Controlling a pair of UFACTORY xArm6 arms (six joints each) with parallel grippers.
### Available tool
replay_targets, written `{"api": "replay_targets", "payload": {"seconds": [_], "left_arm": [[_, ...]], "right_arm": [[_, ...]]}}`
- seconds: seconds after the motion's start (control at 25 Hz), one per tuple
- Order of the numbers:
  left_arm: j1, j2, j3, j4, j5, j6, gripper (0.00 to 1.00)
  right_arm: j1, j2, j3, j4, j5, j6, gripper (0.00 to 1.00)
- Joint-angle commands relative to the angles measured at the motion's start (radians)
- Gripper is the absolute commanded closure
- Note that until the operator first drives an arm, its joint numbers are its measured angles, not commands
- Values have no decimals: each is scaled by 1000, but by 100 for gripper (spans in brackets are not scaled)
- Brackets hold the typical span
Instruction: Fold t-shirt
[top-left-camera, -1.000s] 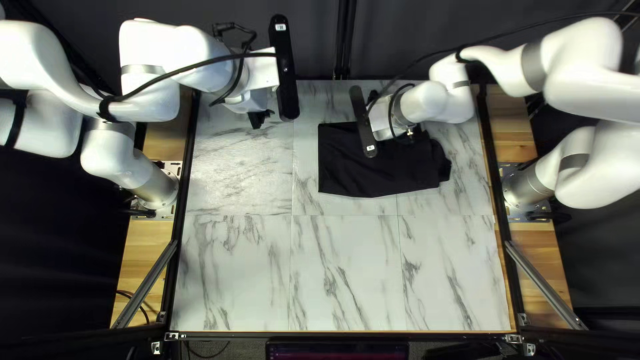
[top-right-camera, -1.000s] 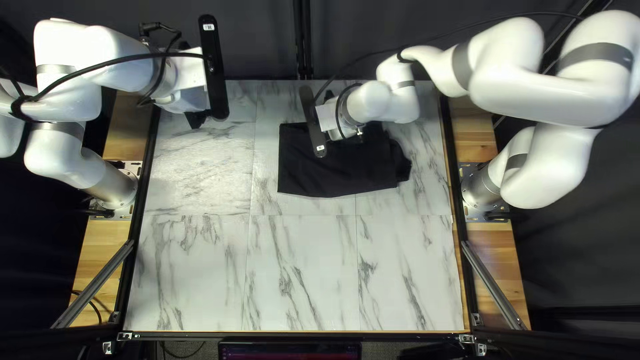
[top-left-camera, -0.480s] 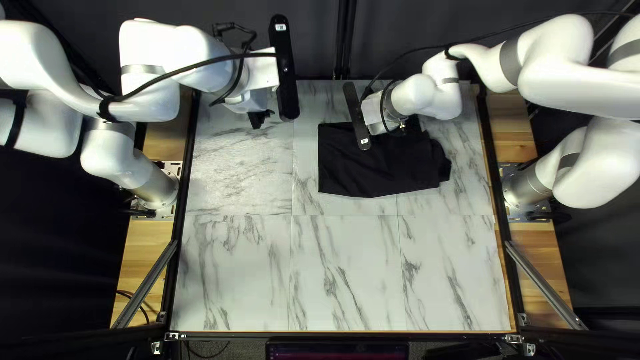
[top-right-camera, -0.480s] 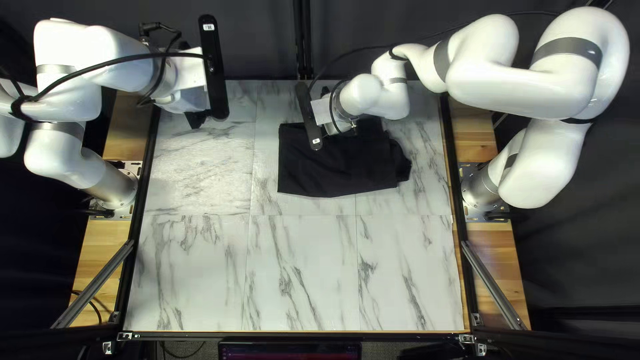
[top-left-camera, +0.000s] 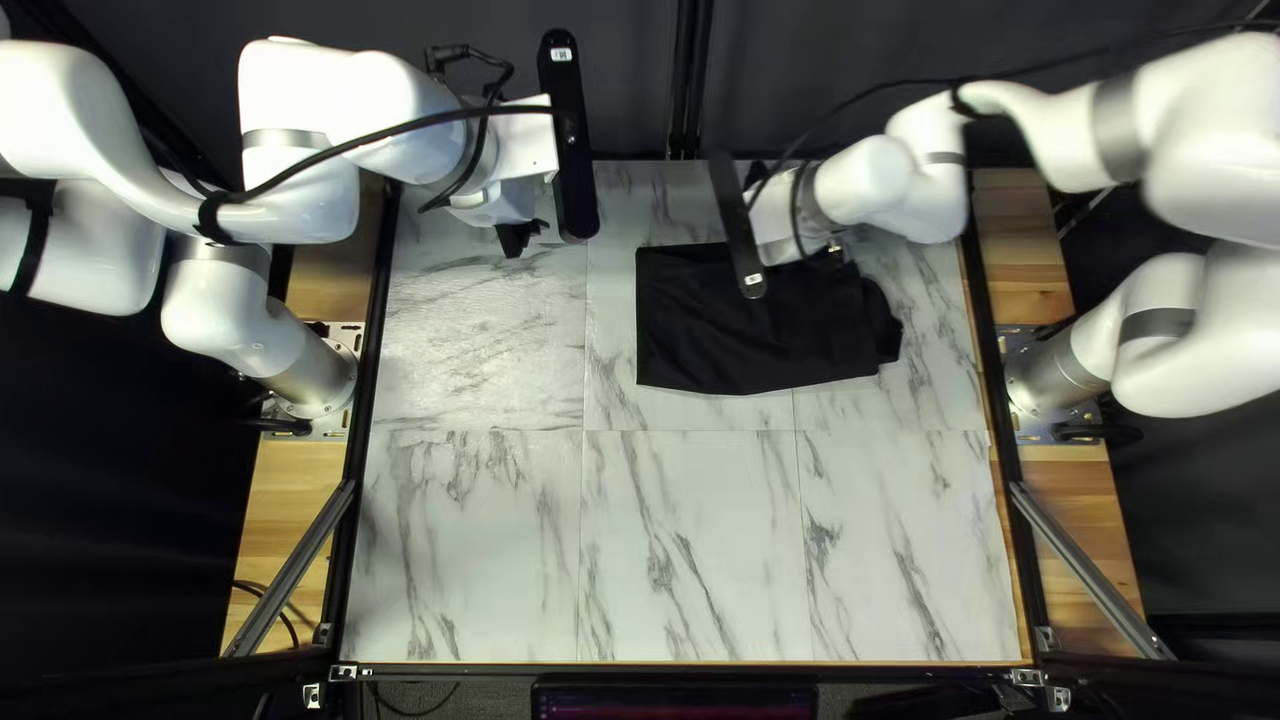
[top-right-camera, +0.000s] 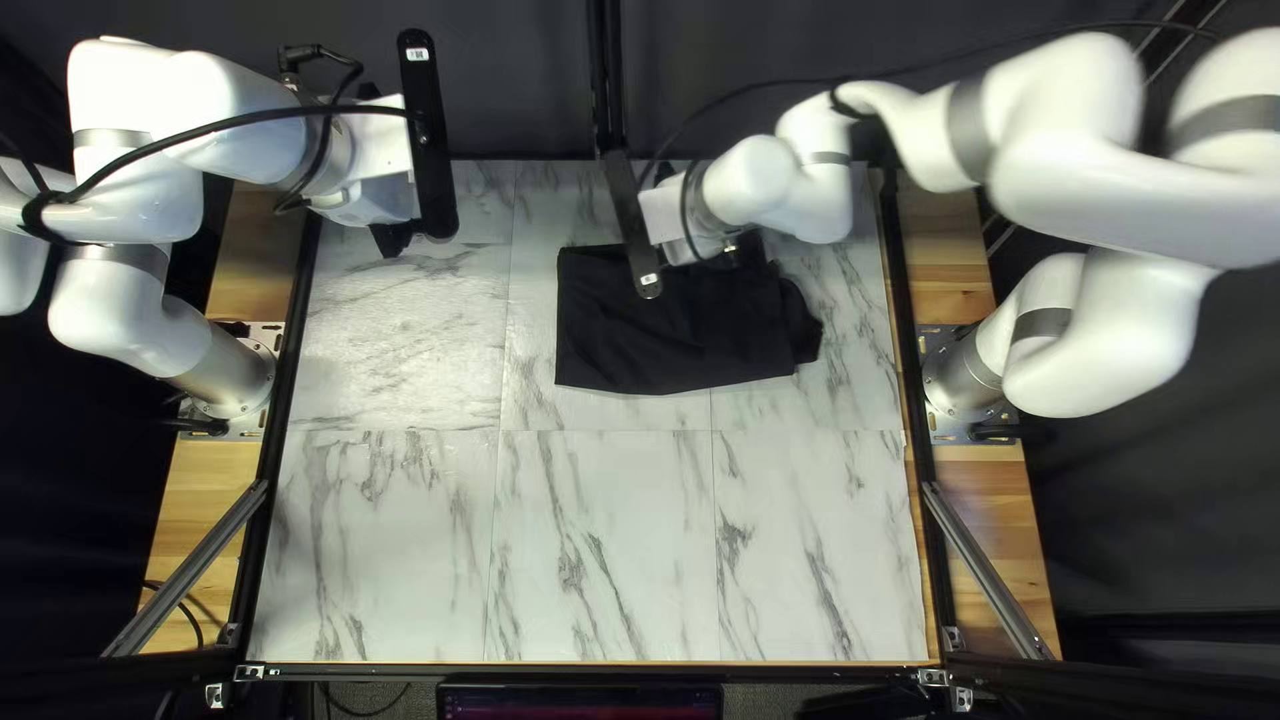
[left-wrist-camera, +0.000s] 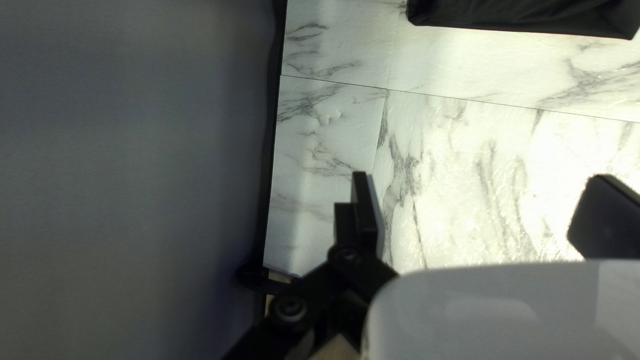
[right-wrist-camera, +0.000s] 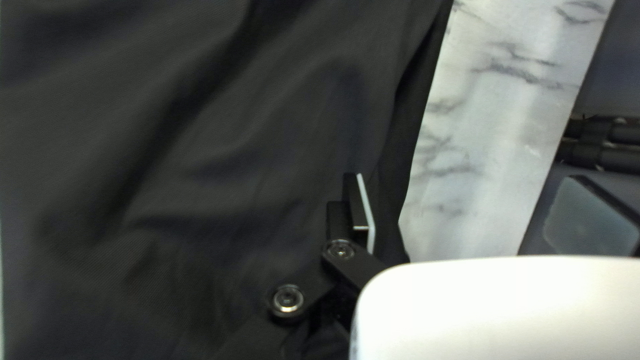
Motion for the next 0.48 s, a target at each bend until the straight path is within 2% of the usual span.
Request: {"api": "replay_targets", "payload": {"seconds": [0.04, 0.16, 0.28, 0.32, 0.36, 0.48], "left_arm": [[0, 0, 0, 0, 0, 0, 0], [0, 0, 0, 0, 0, 0, 0], [0, 0, 0, 0, 0, 0, 0], [0, 0, 0, 0, 0, 0, 0], [0, 0, 0, 0, 0, 0, 0], [0, 0, 0, 0, 0, 0, 0]], "right_arm": [[41, -348, 59, 238, 314, -182, 0], [73, -493, -11, 274, 562, -164, 0], [124, -563, -95, 276, 760, -95, 0], [133, -572, -109, 275, 789, -81, 0], [162, -616, -138, 268, 871, -31, 0], [192, -682, -149, 258, 939, 53, 0]]}}
